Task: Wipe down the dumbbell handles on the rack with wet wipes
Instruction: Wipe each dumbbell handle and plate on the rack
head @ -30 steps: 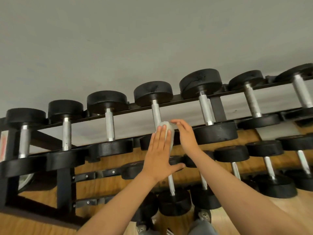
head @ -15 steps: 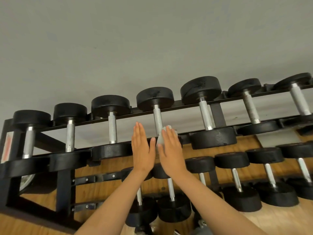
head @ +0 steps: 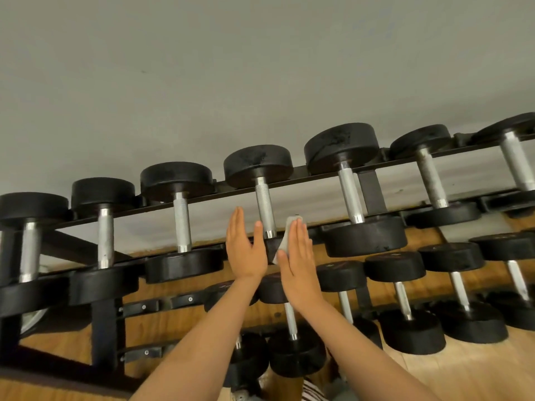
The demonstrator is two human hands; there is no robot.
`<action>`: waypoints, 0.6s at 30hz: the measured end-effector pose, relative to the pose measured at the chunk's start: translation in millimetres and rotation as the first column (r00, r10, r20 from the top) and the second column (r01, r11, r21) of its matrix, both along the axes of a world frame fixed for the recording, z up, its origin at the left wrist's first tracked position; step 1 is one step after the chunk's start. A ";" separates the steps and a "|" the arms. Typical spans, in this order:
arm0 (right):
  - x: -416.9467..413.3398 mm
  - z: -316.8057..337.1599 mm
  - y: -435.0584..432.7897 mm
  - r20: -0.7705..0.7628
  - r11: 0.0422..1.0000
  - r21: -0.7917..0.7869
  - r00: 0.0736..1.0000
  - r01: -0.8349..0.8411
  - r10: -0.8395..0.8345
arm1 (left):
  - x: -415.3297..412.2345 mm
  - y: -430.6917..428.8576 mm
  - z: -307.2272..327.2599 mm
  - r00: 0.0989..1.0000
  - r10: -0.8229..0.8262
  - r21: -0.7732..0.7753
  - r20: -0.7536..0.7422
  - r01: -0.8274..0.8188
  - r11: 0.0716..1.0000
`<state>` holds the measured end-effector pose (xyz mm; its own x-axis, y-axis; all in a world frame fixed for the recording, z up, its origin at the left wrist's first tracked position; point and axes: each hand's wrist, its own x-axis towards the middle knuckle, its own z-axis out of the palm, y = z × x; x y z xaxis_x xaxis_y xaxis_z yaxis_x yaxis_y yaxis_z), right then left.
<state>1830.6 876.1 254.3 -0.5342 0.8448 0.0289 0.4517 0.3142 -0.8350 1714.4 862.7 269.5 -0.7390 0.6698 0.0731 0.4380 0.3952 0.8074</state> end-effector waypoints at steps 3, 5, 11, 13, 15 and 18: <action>18.6 -10.2 -9.8 -0.055 0.991 -0.125 0.998 -0.038 0.032 | 1.5 2.8 -0.7 0.999 0.035 0.002 0.007 -0.035 0.999; 22.3 -8.4 -1.2 -0.128 0.963 -0.255 0.990 -0.090 0.058 | 1.0 1.6 2.3 1.000 0.028 0.005 0.006 -0.028 1.000; 30.9 -7.4 21.6 -0.223 0.868 -0.457 0.970 -0.192 0.098 | 2.1 1.3 2.7 0.999 0.035 -0.026 0.023 -0.035 0.999; 32.0 -11.6 16.7 -0.236 0.873 -0.446 0.967 -0.196 0.097 | 2.9 1.4 3.5 0.999 0.040 -0.028 0.030 -0.040 0.999; 29.3 -15.3 24.9 -0.247 0.868 -0.459 0.966 -0.190 0.081 | 3.9 1.6 4.6 0.998 0.052 -0.034 0.040 -0.050 0.998; 27.1 -21.6 35.2 -0.281 0.850 -0.497 0.959 -0.174 0.032 | 4.5 2.0 6.0 0.995 0.067 -0.035 0.067 -0.065 0.997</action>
<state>1857.7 911.3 232.7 -0.6532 0.7161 -0.2461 0.1926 -0.1571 -0.9686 1718.9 864.6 275.5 -0.7842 0.6205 -0.0001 0.3544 0.4481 0.8208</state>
